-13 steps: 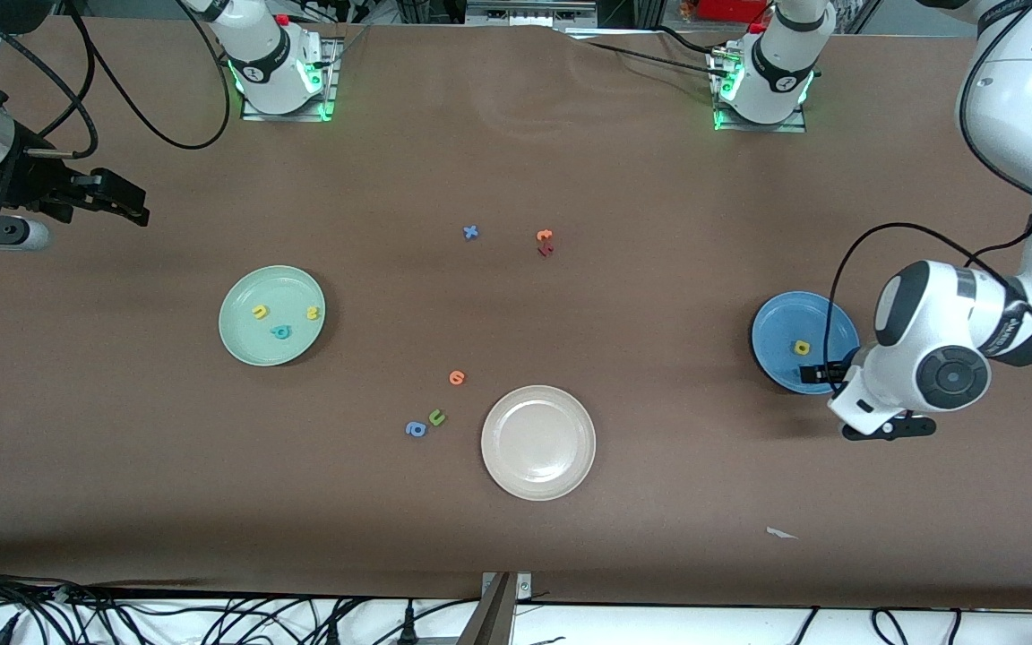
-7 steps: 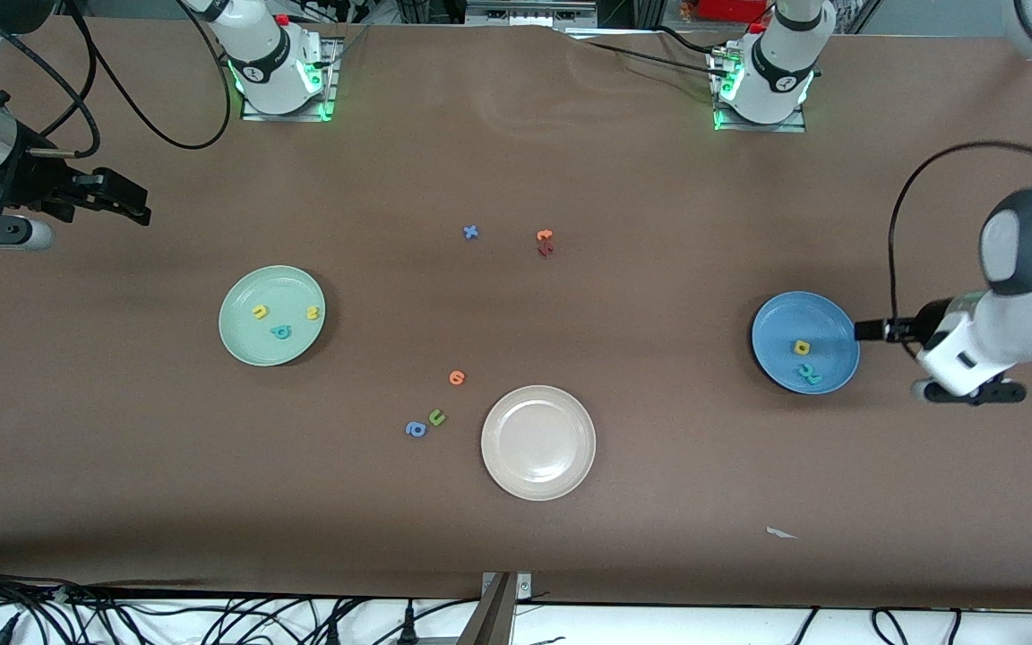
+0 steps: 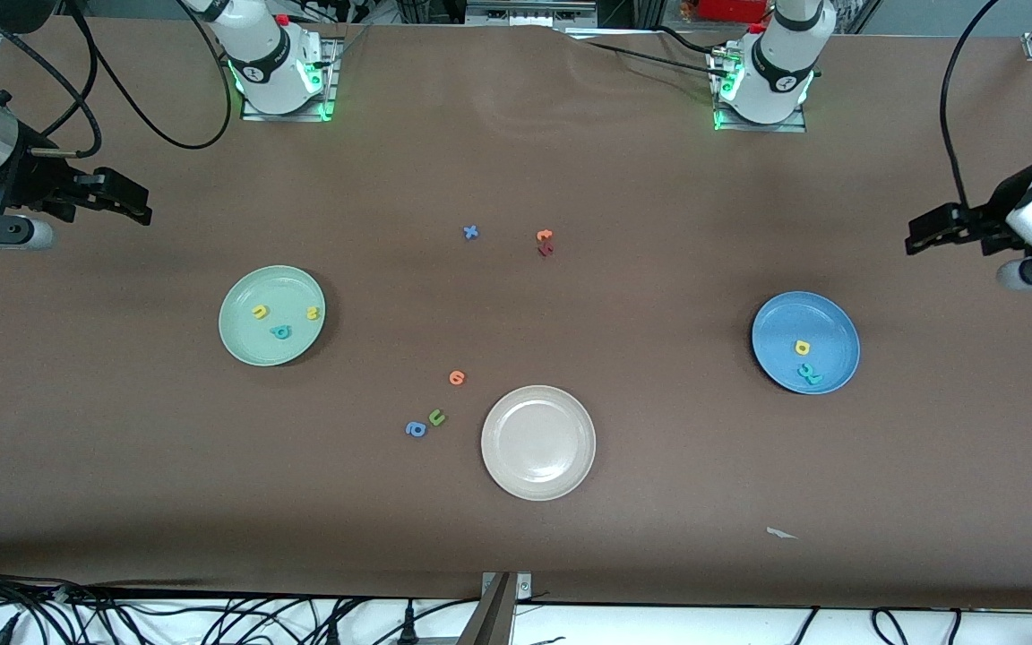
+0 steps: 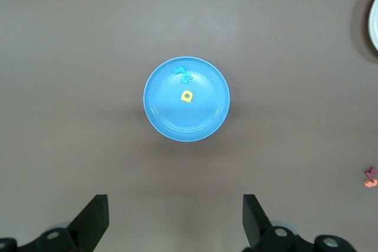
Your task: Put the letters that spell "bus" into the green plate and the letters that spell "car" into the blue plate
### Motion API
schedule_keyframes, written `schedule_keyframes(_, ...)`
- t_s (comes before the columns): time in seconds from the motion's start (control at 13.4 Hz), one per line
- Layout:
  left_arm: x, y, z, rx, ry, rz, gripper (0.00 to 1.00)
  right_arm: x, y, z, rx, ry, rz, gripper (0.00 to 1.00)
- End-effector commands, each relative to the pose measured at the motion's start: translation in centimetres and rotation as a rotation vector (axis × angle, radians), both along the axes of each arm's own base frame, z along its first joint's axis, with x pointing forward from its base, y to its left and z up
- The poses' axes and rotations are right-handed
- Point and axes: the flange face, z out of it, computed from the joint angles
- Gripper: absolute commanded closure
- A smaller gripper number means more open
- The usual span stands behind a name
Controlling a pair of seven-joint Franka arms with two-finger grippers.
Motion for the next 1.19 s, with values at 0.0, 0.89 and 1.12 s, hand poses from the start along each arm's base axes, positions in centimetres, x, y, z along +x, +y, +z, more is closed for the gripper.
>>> schedule_keyframes(0.0, -0.9, -0.5, 0.2, -0.024, -0.008, 0.003, 0.00, 0.0, 0.0, 0.4, -0.004, 0.004, 0.009, 0.00)
schedule_keyframes(0.89, -0.3, -1.7, -0.4, -0.020, -0.014, -0.015, 0.00, -0.1, -0.1, 0.5, 0.000, 0.003, 0.018, 0.00)
schedule_keyframes(1.12, -0.2, -1.6, -0.4, -0.020, -0.015, -0.014, 0.00, 0.0, -0.1, 0.5, 0.000, 0.000, 0.018, 0.00)
